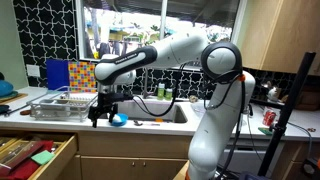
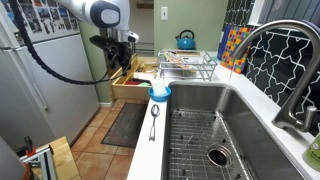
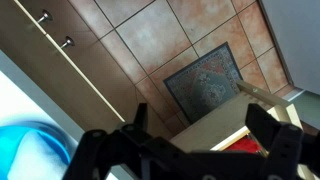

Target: Remove the white sponge from the blue bowl, put it in the sink and then put the silver spoon on the blue bowl

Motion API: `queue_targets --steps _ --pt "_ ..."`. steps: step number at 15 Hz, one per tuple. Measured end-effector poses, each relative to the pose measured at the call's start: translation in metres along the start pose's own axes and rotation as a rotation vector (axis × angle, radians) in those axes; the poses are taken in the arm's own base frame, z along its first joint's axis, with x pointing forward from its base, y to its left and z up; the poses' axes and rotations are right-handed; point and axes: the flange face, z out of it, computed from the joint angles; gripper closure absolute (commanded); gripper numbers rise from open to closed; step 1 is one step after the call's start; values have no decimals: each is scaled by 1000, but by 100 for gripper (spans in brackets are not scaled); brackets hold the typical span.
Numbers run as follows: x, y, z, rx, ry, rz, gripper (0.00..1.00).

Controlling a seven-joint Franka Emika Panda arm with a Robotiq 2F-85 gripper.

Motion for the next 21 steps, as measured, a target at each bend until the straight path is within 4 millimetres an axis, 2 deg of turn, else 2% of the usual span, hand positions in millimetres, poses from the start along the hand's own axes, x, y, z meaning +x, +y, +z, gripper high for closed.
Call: queue_targets --steps 8,10,13,21 --pt "3 3 -2 -4 21 31 0" --pt "12 10 -7 -29 67 79 0" --pt "30 21 -8 -156 142 128 0" --pt "66 49 20 -436 214 244 0"
